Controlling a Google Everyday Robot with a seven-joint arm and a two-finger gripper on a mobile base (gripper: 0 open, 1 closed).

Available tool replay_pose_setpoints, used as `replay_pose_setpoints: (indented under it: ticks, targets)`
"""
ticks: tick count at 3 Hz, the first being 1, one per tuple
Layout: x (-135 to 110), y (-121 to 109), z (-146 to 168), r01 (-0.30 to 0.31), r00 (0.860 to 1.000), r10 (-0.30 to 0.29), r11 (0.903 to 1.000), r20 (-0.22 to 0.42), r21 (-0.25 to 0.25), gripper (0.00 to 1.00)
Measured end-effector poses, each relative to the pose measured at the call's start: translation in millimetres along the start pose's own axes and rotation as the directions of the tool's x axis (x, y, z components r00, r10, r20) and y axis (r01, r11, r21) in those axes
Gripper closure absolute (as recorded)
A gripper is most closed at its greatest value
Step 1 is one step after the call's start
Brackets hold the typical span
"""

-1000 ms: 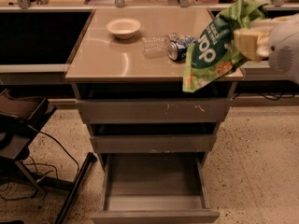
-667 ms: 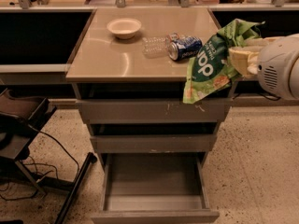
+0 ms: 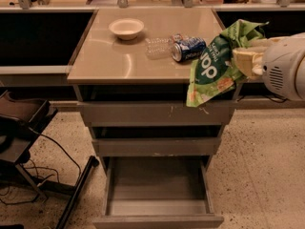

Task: Place green rice chip bag into bottom drawer

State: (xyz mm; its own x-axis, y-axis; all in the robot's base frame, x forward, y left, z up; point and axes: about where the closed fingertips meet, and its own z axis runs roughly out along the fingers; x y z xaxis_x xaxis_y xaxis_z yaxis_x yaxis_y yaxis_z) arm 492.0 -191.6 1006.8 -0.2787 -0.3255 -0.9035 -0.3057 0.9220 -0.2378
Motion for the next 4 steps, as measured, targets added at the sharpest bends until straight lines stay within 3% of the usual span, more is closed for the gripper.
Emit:
replay_pose_setpoints:
  ticks: [1, 2, 3, 4]
  targets:
    - [70, 9, 34, -0.079, 0.995, 0.075, 0.9943, -0.057, -0.071, 1.00]
    - [181, 34, 77, -0.198, 0.973, 0.172, 0.9632, -0.152, -0.181, 1.00]
    - [213, 38, 91, -0.266, 0.957, 0.232, 0.9405, -0.175, -0.211, 1.00]
    - [213, 38, 91, -0.266, 0.957, 0.232, 0.9405, -0.175, -0.211, 1.00]
